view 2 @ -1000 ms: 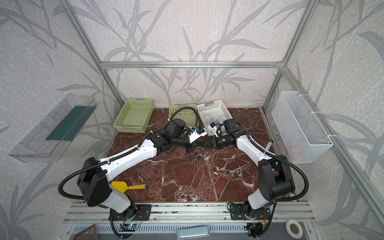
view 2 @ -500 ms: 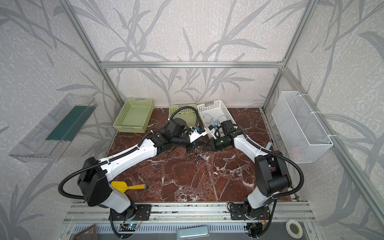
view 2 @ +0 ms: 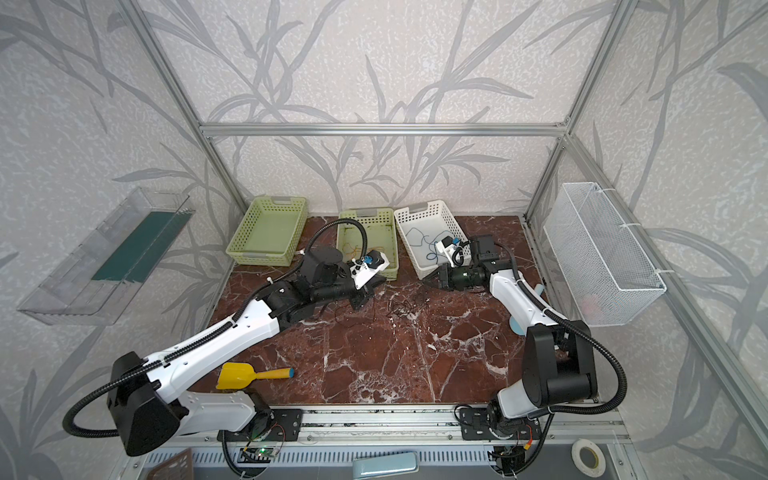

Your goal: Untangle the cables

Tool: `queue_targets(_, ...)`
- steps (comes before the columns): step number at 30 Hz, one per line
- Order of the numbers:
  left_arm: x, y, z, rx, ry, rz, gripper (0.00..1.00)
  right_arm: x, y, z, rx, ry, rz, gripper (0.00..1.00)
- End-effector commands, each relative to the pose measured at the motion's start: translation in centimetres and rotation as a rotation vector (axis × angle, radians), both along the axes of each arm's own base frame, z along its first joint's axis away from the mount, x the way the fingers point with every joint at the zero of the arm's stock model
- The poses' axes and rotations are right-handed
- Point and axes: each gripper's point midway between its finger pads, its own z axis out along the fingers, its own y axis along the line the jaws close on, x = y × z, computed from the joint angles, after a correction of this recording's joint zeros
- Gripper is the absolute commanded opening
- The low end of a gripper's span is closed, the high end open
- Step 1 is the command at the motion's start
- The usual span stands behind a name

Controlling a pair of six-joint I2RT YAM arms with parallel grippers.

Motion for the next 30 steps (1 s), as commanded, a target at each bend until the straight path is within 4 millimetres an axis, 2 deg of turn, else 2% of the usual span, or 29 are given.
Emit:
queue_targets(1,1.3,3.7,7.0,-0.141,-0.160,0.127,0.00,1.0,-6.0,-4.3,-0.220,0.072,-0.185,0.00)
queue_targets(6,2.4,7.0,7.3,-0.169,-0.149,0.222,0.00,1.2,-8.1,-4.4,-0.263,0.061,-0.240,0.00)
queue_targets(11,3.2,8.4,6.3,-0.164,-0.124,0.275,0.00,1.2,-8.3,-4.2,-0.285,0.038,-0.227,0.00)
queue_targets(15,3.8,8.0,4.6,-0.171,-0.067,0.269,0.00,1.0,-6.8,-2.8,-0.211,-0.029,-0.179,0.00)
queue_targets(18,4.7,7.6,1.4,-0.145,0.003,0.289,0.00,0.4,-5.8,-3.3,-0.250,-0.034,-0.123,0.00)
queue_targets(22,5.3,7.1,-3.4,-0.115,0.104,0.302,0.00,-1.0,-3.2,-3.7,-0.279,-0.070,0.001,0.00)
queue_targets(24,5.5,7.1,-5.0,-0.117,0.130,0.315,0.00,-1.6,-2.2,-4.4,-0.299,-0.065,0.037,0.00)
queue_targets(26,5.7,7.1,-5.9,-0.122,0.145,0.325,0.00,-1.9,-1.5,-5.5,-0.308,-0.035,0.063,0.00)
queue_targets(30,5.8,7.1,-4.7,-0.142,0.118,0.327,0.00,-2.5,-0.3,-8.0,-0.338,0.018,0.116,0.03)
